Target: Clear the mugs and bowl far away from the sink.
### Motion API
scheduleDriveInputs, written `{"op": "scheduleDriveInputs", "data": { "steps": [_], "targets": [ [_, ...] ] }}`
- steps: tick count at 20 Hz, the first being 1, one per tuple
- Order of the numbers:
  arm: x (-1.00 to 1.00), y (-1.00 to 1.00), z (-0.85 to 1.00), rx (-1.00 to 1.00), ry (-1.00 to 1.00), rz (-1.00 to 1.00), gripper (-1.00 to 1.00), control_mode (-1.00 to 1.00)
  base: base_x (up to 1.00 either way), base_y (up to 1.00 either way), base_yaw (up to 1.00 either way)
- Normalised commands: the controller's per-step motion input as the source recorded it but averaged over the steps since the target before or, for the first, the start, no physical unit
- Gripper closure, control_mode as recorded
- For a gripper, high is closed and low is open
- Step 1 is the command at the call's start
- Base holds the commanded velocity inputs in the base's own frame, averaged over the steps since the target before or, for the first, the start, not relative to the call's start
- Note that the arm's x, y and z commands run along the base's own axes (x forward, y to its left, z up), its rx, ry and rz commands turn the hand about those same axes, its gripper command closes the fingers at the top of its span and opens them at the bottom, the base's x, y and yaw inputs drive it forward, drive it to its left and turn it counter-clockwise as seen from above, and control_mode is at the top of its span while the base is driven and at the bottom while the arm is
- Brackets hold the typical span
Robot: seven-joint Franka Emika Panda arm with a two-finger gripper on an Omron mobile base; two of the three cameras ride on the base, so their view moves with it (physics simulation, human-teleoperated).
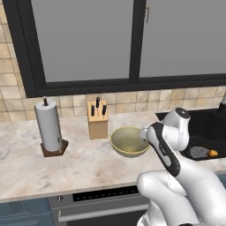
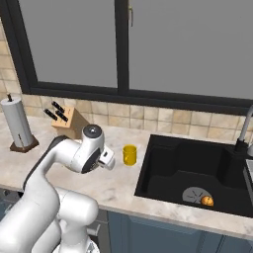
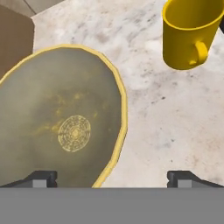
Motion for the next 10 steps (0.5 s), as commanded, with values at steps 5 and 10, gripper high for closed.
{"op": "scheduleDriveInputs", "data": {
  "steps": [5, 10],
  "targets": [
    [0.44, 0.0, -0.27, 0.0, 0.0, -0.08, -1.0, -1.0, 0.0, 0.0, 0.0],
    [0.27, 0.0, -0.4, 0.0, 0.0, -0.07, -1.0, -1.0, 0.0, 0.0, 0.0]
  ]
}}
